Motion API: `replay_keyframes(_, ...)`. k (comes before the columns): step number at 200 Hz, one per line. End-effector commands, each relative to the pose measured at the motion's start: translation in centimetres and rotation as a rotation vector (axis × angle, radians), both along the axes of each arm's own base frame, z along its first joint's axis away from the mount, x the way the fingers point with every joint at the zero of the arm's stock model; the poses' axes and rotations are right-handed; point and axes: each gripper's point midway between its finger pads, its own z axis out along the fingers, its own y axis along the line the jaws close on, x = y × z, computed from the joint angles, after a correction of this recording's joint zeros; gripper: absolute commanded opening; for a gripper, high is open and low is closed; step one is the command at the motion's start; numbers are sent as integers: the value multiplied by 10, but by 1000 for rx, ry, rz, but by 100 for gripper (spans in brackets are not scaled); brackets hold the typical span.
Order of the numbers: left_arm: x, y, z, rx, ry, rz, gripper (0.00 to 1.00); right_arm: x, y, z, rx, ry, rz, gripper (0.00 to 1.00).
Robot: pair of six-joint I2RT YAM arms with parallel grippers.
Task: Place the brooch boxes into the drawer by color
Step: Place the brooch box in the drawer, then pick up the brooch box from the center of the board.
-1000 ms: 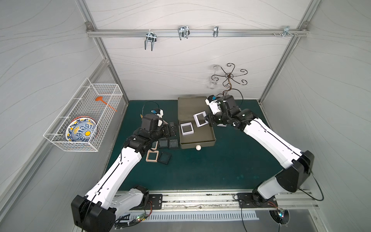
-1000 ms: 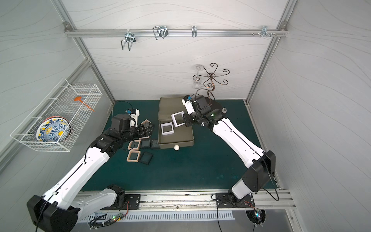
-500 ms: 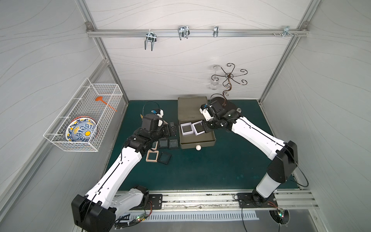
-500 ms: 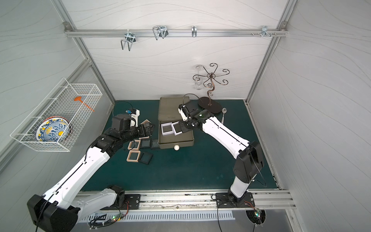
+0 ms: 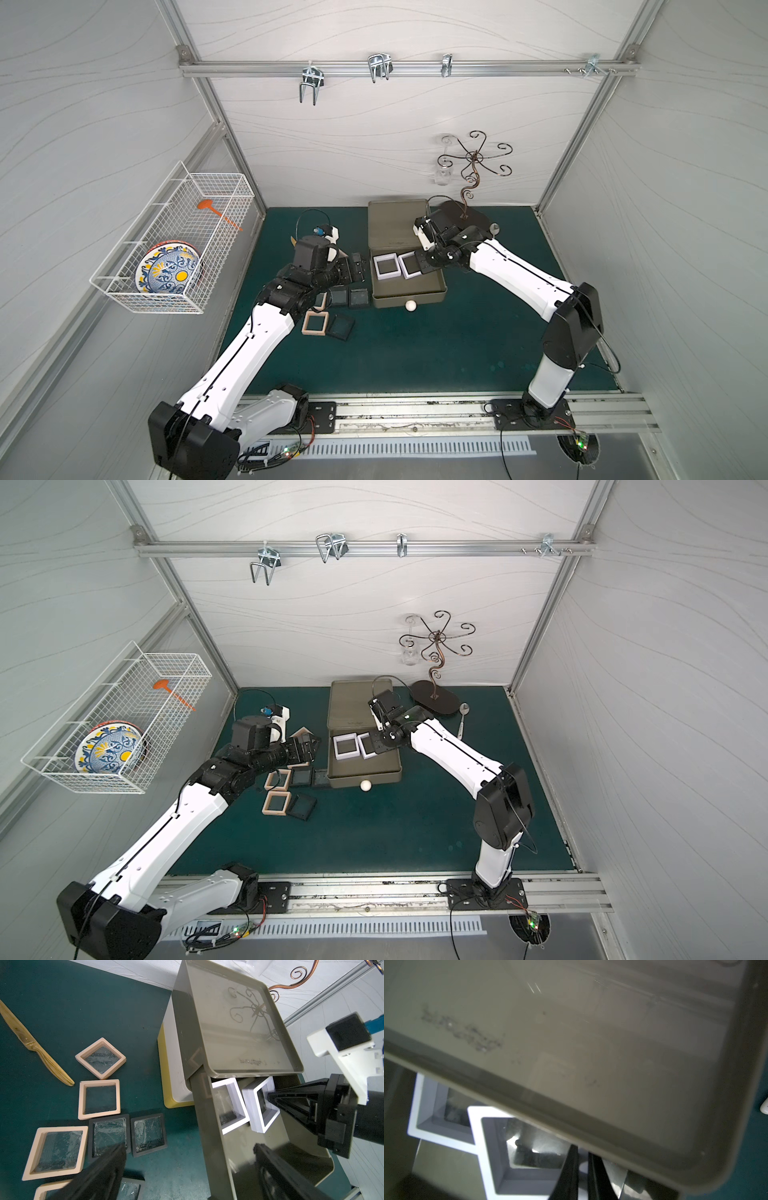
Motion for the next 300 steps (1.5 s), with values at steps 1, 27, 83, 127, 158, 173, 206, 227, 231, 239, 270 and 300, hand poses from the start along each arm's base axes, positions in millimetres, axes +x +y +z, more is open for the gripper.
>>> replay_keyframes(1,4,-1,15,-16,-37,1,100,11,4,2,17,-21,-35,3)
replay_keyframes(27,2,0,17,-14,-45,-1,100,12,10,3,48,-23,-28,24)
replay_keyframes(83,2,1,18,-14,-54,5,100,-4,14,41,180,-111,37,43)
replay_keyframes(127,2,2,20,-16,-62,10,100,-29,6,85,296,-224,127,48)
replay_keyframes(158,2,-9,19,-27,-51,-49,100,-21,-30,110,375,-288,50,50)
replay_keyframes(173,1,-16,19,-41,-49,-92,100,-4,-58,109,411,-252,-36,50)
replay_keyframes(206,-7,-31,21,-27,-64,-165,100,38,-120,83,394,-133,-215,56)
replay_keyframes(227,-11,-39,23,-25,-74,-209,100,65,-148,60,383,-52,-308,57)
replay_keyframes(231,-12,-41,23,-26,-75,-215,100,68,-151,56,377,-43,-316,58)
replay_keyframes(239,-13,-42,23,-26,-75,-224,100,78,-157,45,350,-25,-332,58)
replay_keyframes(270,-15,-46,24,-30,-78,-245,100,112,-170,-3,229,41,-386,59)
replay_keyframes(300,-17,-44,27,-28,-90,-241,100,141,-174,-48,139,114,-412,56)
